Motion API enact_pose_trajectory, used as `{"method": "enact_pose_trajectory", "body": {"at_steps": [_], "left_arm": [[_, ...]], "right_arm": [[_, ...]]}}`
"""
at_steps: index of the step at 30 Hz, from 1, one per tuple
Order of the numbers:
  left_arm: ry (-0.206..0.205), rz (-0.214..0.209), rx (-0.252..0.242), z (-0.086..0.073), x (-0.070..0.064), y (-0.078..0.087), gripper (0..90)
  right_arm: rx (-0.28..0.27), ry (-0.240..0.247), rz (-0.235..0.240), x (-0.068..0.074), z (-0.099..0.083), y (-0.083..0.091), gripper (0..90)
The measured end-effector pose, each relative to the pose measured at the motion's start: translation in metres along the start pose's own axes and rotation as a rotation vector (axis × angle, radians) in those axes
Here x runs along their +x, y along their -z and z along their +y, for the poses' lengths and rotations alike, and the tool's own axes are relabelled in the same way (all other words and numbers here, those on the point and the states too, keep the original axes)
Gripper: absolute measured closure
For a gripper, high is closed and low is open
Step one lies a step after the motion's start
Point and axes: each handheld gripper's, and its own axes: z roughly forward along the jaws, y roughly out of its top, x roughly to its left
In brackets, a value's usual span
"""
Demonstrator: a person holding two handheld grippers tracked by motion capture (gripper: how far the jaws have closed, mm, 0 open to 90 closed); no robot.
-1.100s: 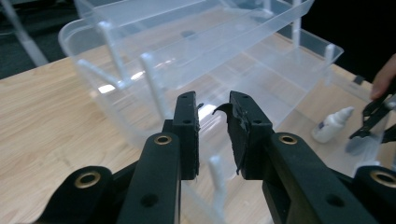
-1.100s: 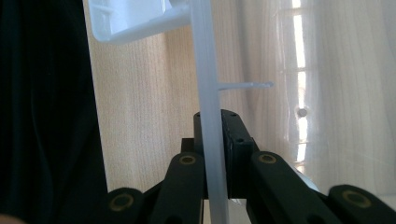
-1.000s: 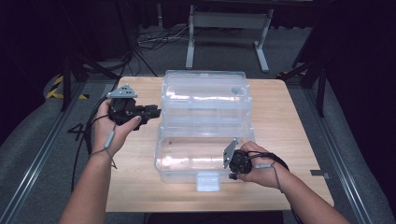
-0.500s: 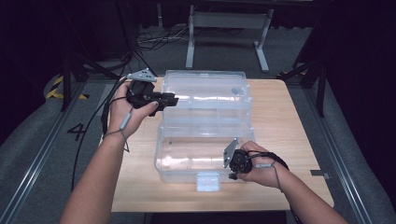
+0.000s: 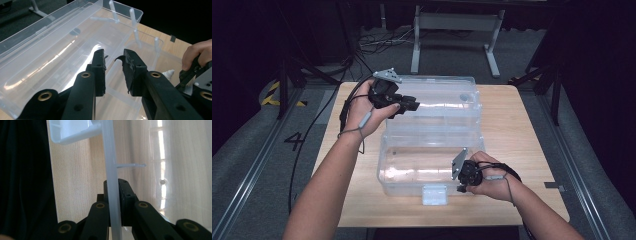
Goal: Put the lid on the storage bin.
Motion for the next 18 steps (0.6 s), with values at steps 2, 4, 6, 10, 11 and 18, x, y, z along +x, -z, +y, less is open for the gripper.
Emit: {"method": "enact_pose_trajectory", "body": {"at_steps": [2, 4, 6, 10, 11, 18], "left_arm": [[-0.005, 0.008, 0.017, 0.003, 0.002, -0.004, 71.1], [-0.011, 0.0, 0.029, 0.006, 0.003, -0.007, 71.1], [-0.026, -0.01, 0.044, 0.009, 0.003, -0.012, 71.2], [-0.066, -0.018, 0.104, 0.012, 0.002, -0.021, 71.1], [-0.08, -0.013, 0.121, 0.013, 0.003, -0.023, 71.1], [-0.084, -0.046, 0.171, 0.013, 0.008, -0.039, 71.2]], "right_arm": [[0.002, 0.001, 0.002, 0.0, 0.0, 0.0, 86.5], [0.004, 0.001, 0.0, 0.001, 0.0, 0.0, 86.5], [0.001, 0.004, 0.0, 0.001, 0.0, 0.0, 86.5], [-0.004, 0.005, 0.002, 0.0, -0.001, 0.0, 86.5], [-0.009, 0.0, -0.003, 0.001, -0.001, 0.0, 86.5], [-0.011, 0.006, -0.001, 0.0, -0.002, 0.0, 86.5]]}}
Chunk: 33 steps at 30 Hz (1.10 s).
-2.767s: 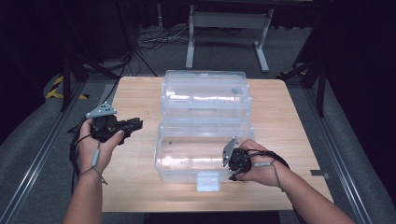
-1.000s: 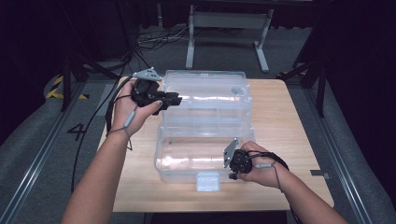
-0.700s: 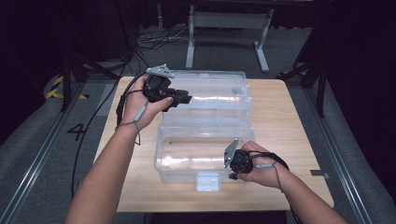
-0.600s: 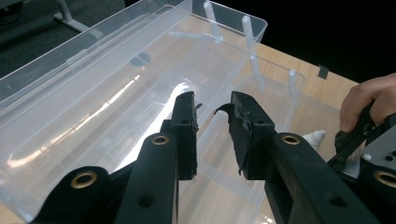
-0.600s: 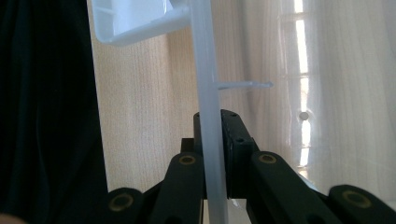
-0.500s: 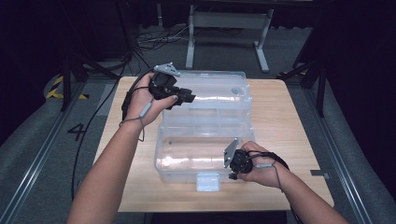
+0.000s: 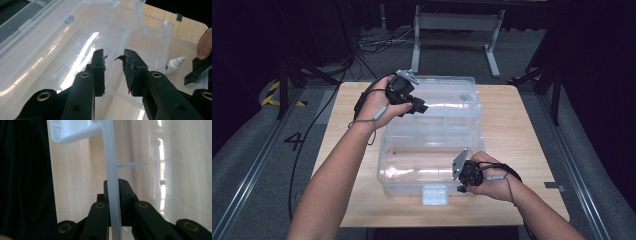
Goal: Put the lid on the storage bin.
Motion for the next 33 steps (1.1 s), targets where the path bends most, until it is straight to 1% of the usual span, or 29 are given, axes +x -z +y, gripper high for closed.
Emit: {"method": "enact_pose_trajectory", "body": {"at_steps": [2, 7, 9, 10, 13, 14, 17, 21, 23, 28, 33], "left_arm": [[-0.003, -0.013, 0.003, 0.0, 0.0, -0.004, 70.9], [-0.024, -0.044, 0.02, 0.002, 0.002, -0.011, 70.3], [-0.033, -0.047, 0.027, 0.003, 0.002, -0.012, 70.6], [-0.044, -0.048, 0.038, 0.004, 0.003, -0.014, 70.6], [-0.053, -0.058, 0.045, 0.007, 0.002, -0.018, 71.3], [-0.052, -0.063, 0.048, 0.008, 0.002, -0.019, 71.3], [-0.066, -0.046, 0.076, 0.01, 0.001, -0.024, 71.3], [-0.076, -0.053, 0.088, 0.013, -0.001, -0.028, 71.9], [-0.091, -0.043, 0.103, 0.014, -0.001, -0.03, 72.8], [-0.118, -0.024, 0.125, 0.015, -0.001, -0.033, 78.5], [-0.115, -0.043, 0.125, 0.016, 0.002, -0.034, 79.8]], "right_arm": [[-0.004, 0.005, 0.001, 0.0, 0.0, 0.0, 86.5], [-0.008, -0.005, 0.003, 0.0, -0.001, 0.0, 86.3], [-0.01, -0.008, 0.005, 0.0, -0.001, 0.0, 86.2], [-0.014, -0.004, 0.005, -0.001, -0.001, 0.0, 86.2], [-0.014, -0.02, 0.002, 0.0, -0.002, 0.0, 86.2], [-0.015, -0.014, 0.004, 0.0, -0.002, 0.0, 86.1], [-0.014, -0.026, 0.002, 0.0, -0.002, 0.0, 86.0], [-0.018, -0.029, -0.001, 0.0, -0.002, 0.0, 86.0], [-0.019, -0.028, -0.001, 0.0, -0.003, 0.0, 85.9], [-0.029, -0.029, -0.002, 0.0, -0.004, -0.001, 85.9], [-0.031, -0.03, -0.002, 0.0, -0.004, -0.001, 85.9]]}}
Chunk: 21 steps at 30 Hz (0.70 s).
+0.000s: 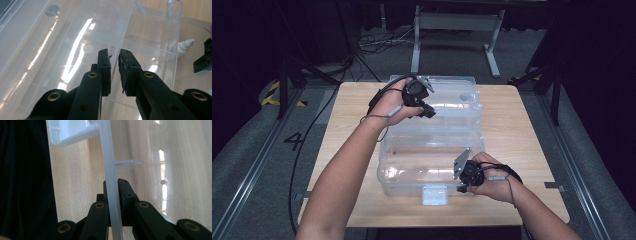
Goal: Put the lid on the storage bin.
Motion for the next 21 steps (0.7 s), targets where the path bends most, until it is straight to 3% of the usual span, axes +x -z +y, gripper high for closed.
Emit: {"method": "enact_pose_trajectory", "body": {"at_steps": [21], "left_arm": [[-0.01, 0.001, -0.021, -0.002, -0.011, 0.002, 84.5]], "right_arm": [[0.002, 0.001, -0.003, 0.0, 0.001, -0.001, 85.9]]}}
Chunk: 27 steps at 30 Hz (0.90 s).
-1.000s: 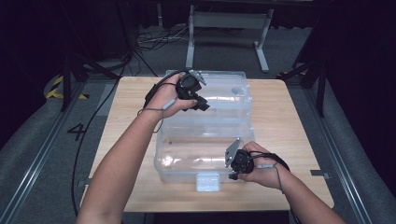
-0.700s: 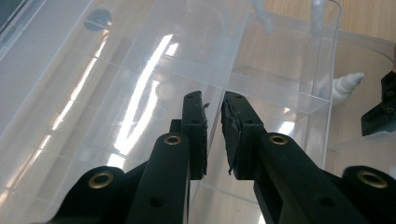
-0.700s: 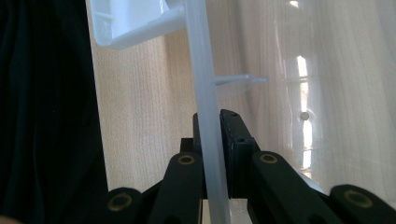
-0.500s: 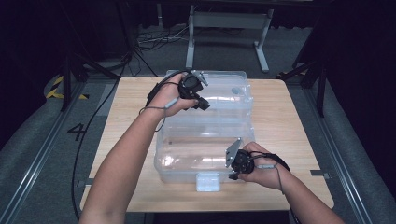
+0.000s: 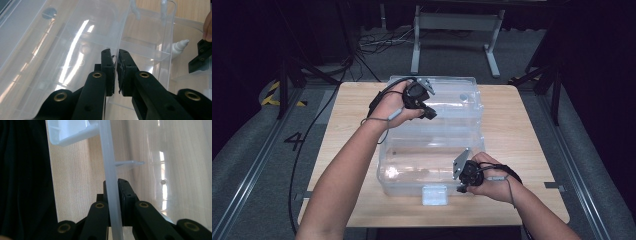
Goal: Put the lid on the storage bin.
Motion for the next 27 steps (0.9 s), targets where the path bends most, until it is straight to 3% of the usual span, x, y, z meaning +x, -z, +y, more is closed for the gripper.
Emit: {"method": "enact_pose_trajectory", "body": {"at_steps": [27], "left_arm": [[-0.08, -0.024, -0.014, -0.007, -0.035, 0.017, 86.3]], "right_arm": [[0.022, 0.014, -0.009, 0.001, 0.002, -0.002, 86.0]]}}
